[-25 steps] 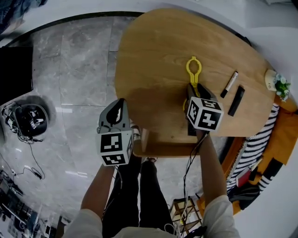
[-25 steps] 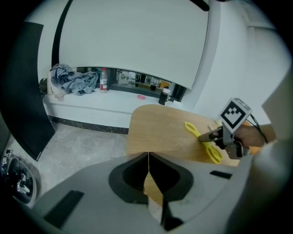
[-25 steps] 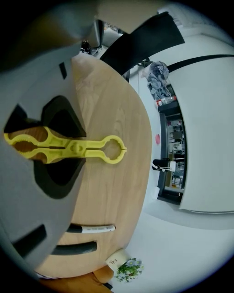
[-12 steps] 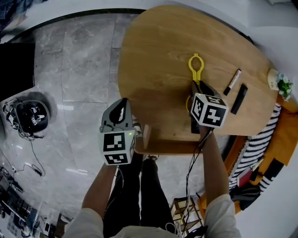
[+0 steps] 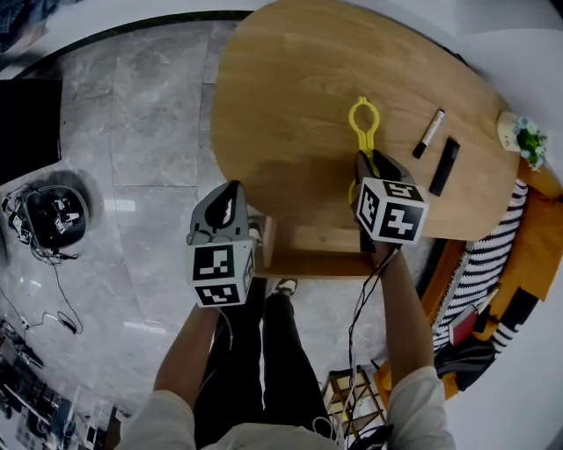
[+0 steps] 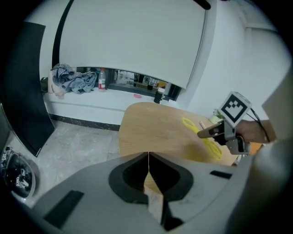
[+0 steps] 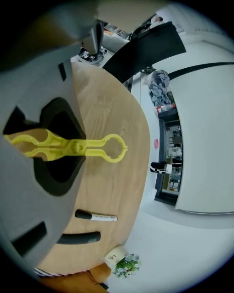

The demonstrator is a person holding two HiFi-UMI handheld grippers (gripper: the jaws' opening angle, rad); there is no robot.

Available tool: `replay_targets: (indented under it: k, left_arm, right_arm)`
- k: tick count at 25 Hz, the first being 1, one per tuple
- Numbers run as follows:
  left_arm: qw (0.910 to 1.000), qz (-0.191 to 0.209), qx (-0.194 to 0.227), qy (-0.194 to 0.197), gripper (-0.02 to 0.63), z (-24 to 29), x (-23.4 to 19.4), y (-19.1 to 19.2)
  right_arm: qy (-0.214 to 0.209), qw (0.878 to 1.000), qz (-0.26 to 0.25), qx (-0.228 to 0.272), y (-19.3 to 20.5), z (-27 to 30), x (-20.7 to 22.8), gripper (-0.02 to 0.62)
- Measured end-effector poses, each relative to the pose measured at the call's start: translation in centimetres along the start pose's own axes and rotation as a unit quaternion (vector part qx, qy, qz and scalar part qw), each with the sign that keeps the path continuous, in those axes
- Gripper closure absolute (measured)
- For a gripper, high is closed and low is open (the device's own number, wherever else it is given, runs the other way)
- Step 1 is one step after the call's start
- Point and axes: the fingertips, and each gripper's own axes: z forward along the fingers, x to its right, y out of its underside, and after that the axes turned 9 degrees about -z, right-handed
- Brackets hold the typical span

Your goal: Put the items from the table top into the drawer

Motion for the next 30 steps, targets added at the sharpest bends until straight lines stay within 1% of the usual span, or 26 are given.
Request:
replay_targets:
  k: [5,8,12,20,25,30]
  left_arm:
    - [1.0,0.004,0.005,0.005,0.595,-1.9,1.5,1.6]
    - [1.0,0.005,0.0,0.004,0.595,-3.1,2.0,3.3]
    - [1.0,-0.001,0.007,0.004,0.595,-5.0,3.2,4.9]
    - [0.9999,0.0,0.008,0.007,0.595,-8.4,5.8,9.3]
    - [0.9998,-0.013,0.013,-0.004,0.595,-10.3,6.6,11.8]
    - [0.9996,-0.021,0.018,-0.011,0.595,-12.0,7.2,14.1]
  right_arm:
    - [-0.003,1.0,-0.008,0.001,2.5,-2.2,-0.4,0.492]
    - [-0.013,1.0,-0.017,0.007,4.0,-3.9,-1.1,0.492]
    - [-0.026,0.999,-0.032,0.005,6.9,-6.2,-2.0,0.492]
    - [-0.063,0.994,-0.088,0.0,12.9,-9.9,-4.6,0.491]
    - [-0.092,0.987,-0.133,0.012,15.4,-11.9,-6.7,0.491]
    - [-0.124,0.974,-0.189,0.021,17.5,-13.4,-9.1,0.491]
